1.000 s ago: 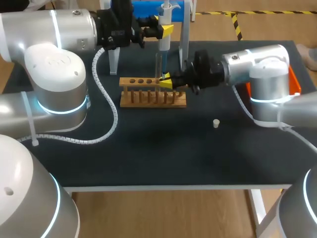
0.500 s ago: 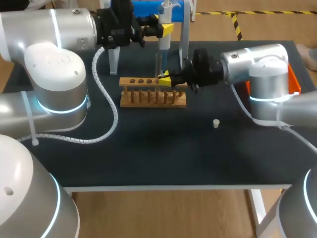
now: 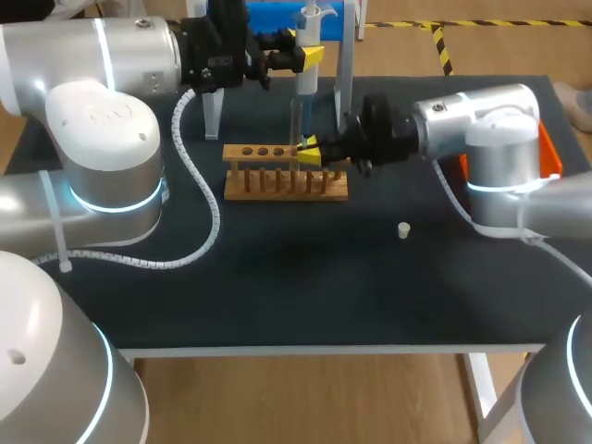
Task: Invert the test tube, pick up the pipette, mount the tip to pipette, aspirate from beaker and dispense into the tube, eject the tip, return the pipette, and cap with the stopper.
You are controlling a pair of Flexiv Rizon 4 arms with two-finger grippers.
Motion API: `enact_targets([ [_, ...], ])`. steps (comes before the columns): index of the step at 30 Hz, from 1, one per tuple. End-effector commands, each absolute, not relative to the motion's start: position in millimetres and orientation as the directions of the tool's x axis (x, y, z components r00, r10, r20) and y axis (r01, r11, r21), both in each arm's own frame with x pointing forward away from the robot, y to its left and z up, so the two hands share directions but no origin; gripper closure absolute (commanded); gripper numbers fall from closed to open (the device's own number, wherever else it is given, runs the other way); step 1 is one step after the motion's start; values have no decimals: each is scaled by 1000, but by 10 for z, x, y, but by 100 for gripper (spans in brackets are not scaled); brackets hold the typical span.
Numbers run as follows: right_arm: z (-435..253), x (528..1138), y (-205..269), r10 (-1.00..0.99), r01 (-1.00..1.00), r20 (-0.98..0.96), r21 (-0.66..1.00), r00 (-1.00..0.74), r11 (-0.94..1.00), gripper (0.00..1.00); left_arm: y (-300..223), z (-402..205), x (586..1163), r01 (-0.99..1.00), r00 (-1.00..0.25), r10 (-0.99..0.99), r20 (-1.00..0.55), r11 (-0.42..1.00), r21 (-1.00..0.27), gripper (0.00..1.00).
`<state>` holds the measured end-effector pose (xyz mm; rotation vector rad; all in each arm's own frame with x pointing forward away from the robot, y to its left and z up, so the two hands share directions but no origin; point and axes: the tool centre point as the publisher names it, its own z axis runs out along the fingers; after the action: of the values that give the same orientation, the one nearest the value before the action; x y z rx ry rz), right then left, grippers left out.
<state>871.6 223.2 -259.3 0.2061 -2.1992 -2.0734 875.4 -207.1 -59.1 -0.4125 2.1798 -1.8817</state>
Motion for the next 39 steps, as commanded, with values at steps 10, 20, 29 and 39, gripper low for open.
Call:
enact_targets([
  [10, -2520, 8716, 2207, -172, -22, -13, 999, -985, 47, 100, -2073, -599, 8759, -59, -933, -359, 8, 131, -990, 100],
  [20, -2416, 8687, 2222, -182, -36, -30, 999, -983, 34, 100, -2073, -599, 8759, -59, -933, -359, 8, 131, -990, 100],
  [29, -2516, 8685, 2208, -176, -27, -18, 998, -984, 48, 100, -2073, -599, 8759, -59, -933, -359, 8, 131, -990, 100],
  [39, -2581, 8675, 2207, -173, -9, 0, 998, -985, 56, 100, -2073, -599, 8759, -59, -933, -359, 8, 131, -990, 100],
])
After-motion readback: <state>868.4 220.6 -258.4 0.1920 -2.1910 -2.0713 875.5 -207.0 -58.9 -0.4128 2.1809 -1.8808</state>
